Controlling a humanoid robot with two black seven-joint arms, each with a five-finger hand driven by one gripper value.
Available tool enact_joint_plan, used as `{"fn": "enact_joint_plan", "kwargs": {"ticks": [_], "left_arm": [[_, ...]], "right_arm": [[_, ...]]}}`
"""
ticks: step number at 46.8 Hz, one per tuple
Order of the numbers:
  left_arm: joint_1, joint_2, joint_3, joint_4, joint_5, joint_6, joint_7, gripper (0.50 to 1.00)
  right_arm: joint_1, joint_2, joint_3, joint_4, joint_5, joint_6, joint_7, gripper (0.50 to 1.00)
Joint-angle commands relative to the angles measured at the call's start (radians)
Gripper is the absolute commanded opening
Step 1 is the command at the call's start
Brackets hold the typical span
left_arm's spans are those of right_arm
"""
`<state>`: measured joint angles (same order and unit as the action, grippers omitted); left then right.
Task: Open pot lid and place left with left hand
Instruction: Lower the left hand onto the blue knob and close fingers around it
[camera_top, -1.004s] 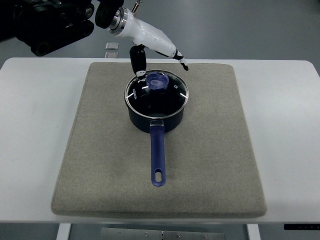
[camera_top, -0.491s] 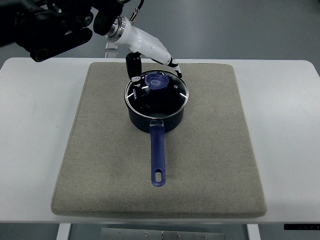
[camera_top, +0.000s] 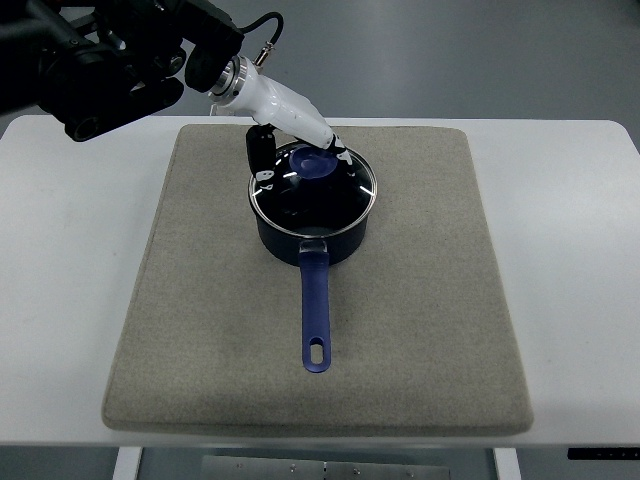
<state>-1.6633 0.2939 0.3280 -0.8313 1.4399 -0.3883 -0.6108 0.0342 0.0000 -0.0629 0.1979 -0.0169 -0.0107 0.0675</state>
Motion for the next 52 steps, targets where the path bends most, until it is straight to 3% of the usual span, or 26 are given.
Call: {"fn": "enact_joint_plan", "kwargs": {"ticks": [1,38,52], "left_arm": [[0.001,0.001,-0.001,0.001,-0.001,0.000,0.000,0.994],[0.005,-0.001,-0.003,0.011,-0.003,0.011,0.000,0.990],[0.014,-0.006,-0.001,0.011,0.010,0.060,0.000,0.973]], "right_arm": [[0.001,0.000,0.000,0.000,0.000,0.000,0.000,0.917],[0.000,0.000,0.000,0.000,0.000,0.000,0.000,0.917],[0.000,0.000,0.000,0.000,0.000,0.000,0.000,0.917]]}}
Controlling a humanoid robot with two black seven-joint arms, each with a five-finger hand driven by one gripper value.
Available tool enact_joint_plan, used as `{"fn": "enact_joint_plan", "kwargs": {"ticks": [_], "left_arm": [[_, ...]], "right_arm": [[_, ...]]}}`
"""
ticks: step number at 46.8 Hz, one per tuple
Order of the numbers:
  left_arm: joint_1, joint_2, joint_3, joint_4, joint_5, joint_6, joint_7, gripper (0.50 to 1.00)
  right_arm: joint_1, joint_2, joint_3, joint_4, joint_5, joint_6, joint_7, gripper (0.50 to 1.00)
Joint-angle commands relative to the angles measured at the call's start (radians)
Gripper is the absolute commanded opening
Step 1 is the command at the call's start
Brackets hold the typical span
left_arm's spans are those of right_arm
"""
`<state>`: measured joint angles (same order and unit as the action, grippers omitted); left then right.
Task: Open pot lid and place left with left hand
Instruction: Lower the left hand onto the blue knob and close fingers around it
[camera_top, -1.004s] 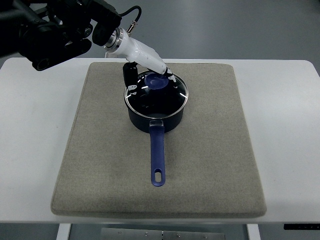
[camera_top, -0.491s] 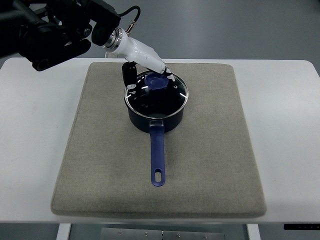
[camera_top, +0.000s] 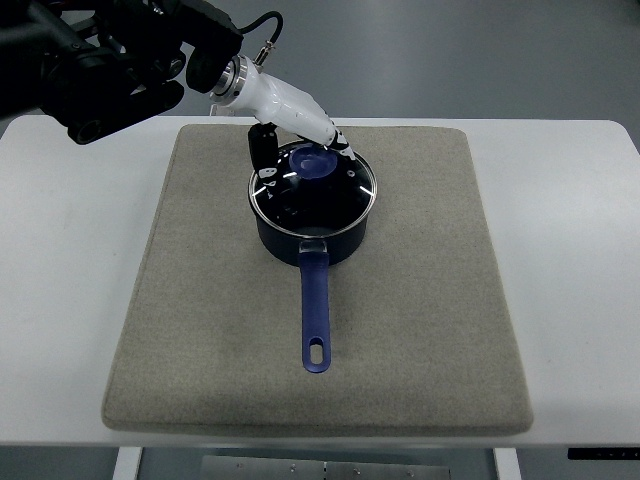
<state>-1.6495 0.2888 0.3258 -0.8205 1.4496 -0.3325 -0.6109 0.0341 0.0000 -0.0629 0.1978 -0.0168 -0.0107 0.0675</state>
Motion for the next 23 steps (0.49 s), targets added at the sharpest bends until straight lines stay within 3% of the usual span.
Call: {"fn": "enact_joint_plan", "kwargs": {"ticks": [1,12,23], "left_arm": [[0.001,0.000,0.001,0.000,0.000,0.006,0.000,0.973],[-0.001,0.000,0.001,0.000,-0.002,0.010,0.000,0.966],[-0.004,0.000,0.001,0.007,-0.015,-0.049,0.000,0.977]], "right_arm": [[0.000,0.000,0.000,0.000,0.000,0.000,0.000,0.917],[0.000,0.000,0.000,0.000,0.000,0.000,0.000,0.917],[0.000,0.000,0.000,0.000,0.000,0.000,0.000,0.917]]}}
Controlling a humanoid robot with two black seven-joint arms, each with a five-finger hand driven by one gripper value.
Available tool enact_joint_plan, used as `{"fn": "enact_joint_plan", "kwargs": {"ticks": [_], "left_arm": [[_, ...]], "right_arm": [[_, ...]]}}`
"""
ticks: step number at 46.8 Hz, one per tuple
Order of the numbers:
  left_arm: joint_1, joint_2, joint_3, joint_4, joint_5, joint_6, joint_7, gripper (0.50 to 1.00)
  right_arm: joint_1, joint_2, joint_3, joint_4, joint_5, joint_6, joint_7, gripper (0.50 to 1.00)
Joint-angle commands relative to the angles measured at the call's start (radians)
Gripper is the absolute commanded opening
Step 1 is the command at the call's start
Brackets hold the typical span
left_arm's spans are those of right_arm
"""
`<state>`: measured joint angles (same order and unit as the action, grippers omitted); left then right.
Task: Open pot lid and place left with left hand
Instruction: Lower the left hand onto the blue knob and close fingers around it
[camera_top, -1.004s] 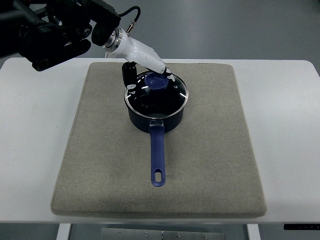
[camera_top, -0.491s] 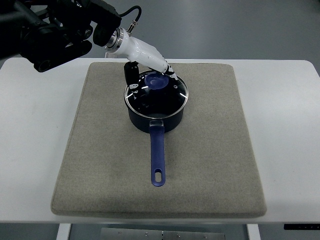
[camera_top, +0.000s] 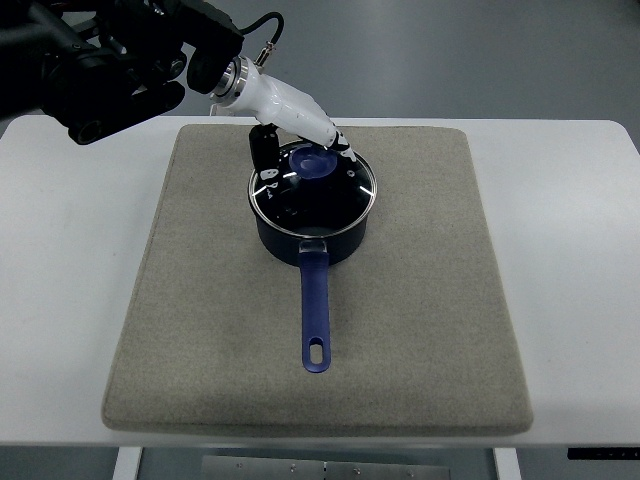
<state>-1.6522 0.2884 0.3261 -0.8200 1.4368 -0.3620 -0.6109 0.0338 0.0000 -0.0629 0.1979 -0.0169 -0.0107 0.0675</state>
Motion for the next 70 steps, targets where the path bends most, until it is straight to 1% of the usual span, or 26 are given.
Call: {"fn": "enact_joint_plan", "kwargs": {"ticks": [1,5,16,24,28,30,32,34,35,38,40,42,44,51,52,53,54,55,56,64,70], "left_arm": [[-0.003,0.000,0.001,0.012,-0.003,-0.026,0.000,0.979],[-0.005,-0.003,-0.002,0.033,-0.012,-0.043,0.000,0.979],[-0.001,-0.014,-0.010,0.048,-0.015,-0.040,0.000,0.975],[0.006,-0.014,-0.012,0.048,-0.019,-0.037,0.000,0.956],[0.009,-0.017,-0.010,0.048,-0.018,-0.034,0.000,0.887],[0.009,-0.021,-0.009,0.050,-0.016,-0.032,0.000,0.836],[0.009,-0.021,-0.009,0.050,-0.016,-0.032,0.000,0.814],[0.009,-0.021,-0.009,0.050,-0.016,-0.032,0.000,0.776],[0.009,-0.021,-0.009,0.050,-0.015,-0.032,0.000,0.767],[0.009,-0.023,-0.009,0.050,-0.015,-0.031,0.000,0.763],[0.011,-0.023,-0.009,0.050,-0.015,-0.031,0.000,0.744],[0.014,-0.023,-0.009,0.050,-0.015,-0.029,0.000,0.735],[0.014,-0.023,-0.009,0.048,-0.013,-0.026,0.000,0.711],[0.015,-0.023,-0.009,0.051,-0.010,0.018,0.000,0.709],[0.015,-0.025,-0.009,0.051,-0.010,0.020,0.000,0.703],[0.015,-0.023,-0.007,0.051,-0.010,0.023,0.000,0.684],[0.015,-0.023,-0.007,0.051,-0.010,0.025,0.000,0.643],[0.015,-0.025,-0.007,0.053,-0.009,0.026,0.000,0.592],[0.015,-0.025,-0.006,0.053,-0.009,0.028,0.000,0.566],[0.015,-0.041,-0.007,0.056,-0.012,0.029,0.000,0.557],[0.015,-0.054,-0.009,0.082,-0.018,0.029,0.000,0.553]], "right_arm": [[0.000,0.000,0.000,0.000,0.000,0.000,0.000,0.917],[0.000,0.000,0.000,0.000,0.000,0.000,0.000,0.917],[0.000,0.000,0.000,0.000,0.000,0.000,0.000,0.917],[0.000,0.000,0.000,0.000,0.000,0.000,0.000,0.917],[0.000,0.000,0.000,0.000,0.000,0.000,0.000,0.917],[0.000,0.000,0.000,0.000,0.000,0.000,0.000,0.917],[0.000,0.000,0.000,0.000,0.000,0.000,0.000,0.917],[0.001,0.000,0.000,0.000,0.000,0.000,0.000,0.917],[0.001,0.000,0.000,0.000,0.000,0.000,0.000,0.917],[0.000,0.000,0.000,0.000,0.000,0.000,0.000,0.917],[0.000,0.000,0.000,0.000,0.000,0.000,0.000,0.917],[0.000,0.000,0.000,0.000,0.000,0.000,0.000,0.917],[0.000,0.000,0.000,0.000,0.000,0.000,0.000,0.917],[0.000,0.000,0.000,0.000,0.000,0.000,0.000,0.917],[0.000,0.000,0.000,0.000,0.000,0.000,0.000,0.917],[0.001,0.000,0.002,0.000,0.000,0.000,0.000,0.917],[0.000,0.000,0.000,0.000,0.000,0.000,0.000,0.917],[0.001,0.000,0.000,0.000,0.000,0.000,0.000,0.917],[0.001,0.000,0.000,0.000,0.000,0.000,0.000,0.917],[0.000,0.000,0.000,0.000,0.000,0.000,0.000,0.917],[0.000,0.000,0.000,0.000,0.000,0.000,0.000,0.917]]}}
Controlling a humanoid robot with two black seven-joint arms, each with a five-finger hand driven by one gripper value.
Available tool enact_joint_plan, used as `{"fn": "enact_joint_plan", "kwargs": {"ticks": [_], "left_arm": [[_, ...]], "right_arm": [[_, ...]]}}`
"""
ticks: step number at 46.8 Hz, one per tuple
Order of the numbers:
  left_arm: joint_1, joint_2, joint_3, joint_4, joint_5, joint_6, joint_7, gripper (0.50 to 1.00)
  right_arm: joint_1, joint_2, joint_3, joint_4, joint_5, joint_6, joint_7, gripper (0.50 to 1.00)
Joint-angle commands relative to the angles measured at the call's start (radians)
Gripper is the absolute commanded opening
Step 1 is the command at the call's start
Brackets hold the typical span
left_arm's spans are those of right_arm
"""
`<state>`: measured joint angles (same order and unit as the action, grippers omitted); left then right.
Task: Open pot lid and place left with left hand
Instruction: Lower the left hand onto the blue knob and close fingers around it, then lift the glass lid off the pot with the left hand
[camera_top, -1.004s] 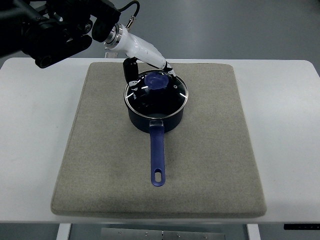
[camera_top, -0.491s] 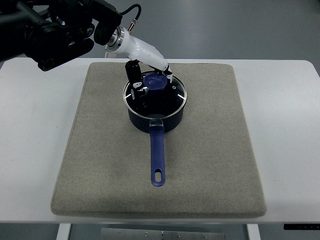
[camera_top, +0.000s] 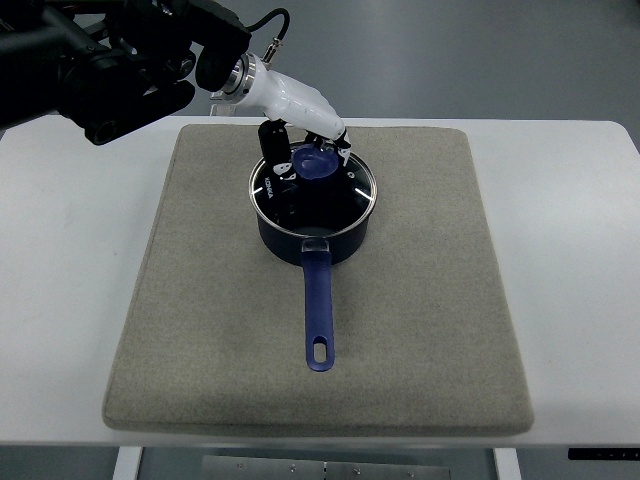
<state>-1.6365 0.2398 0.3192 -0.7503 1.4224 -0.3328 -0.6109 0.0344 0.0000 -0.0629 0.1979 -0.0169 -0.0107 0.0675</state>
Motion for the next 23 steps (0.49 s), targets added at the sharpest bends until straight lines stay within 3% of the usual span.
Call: {"fn": "enact_joint_plan", "kwargs": {"ticks": [1,4,23], "left_arm": [[0.001,-0.008,-0.002,0.017,-0.003,0.000,0.000,0.548],[0.000,-0.011,-0.002,0.022,-0.003,0.000,0.000,0.500],[0.001,-0.010,0.000,0.014,-0.002,-0.002,0.000,0.500]], "right_arm": [[-0.001,0.000,0.000,0.000,0.000,0.000,0.000,0.917],[-0.001,0.000,0.000,0.000,0.000,0.000,0.000,0.917],[0.001,0.000,0.000,0.000,0.000,0.000,0.000,0.917]]}}
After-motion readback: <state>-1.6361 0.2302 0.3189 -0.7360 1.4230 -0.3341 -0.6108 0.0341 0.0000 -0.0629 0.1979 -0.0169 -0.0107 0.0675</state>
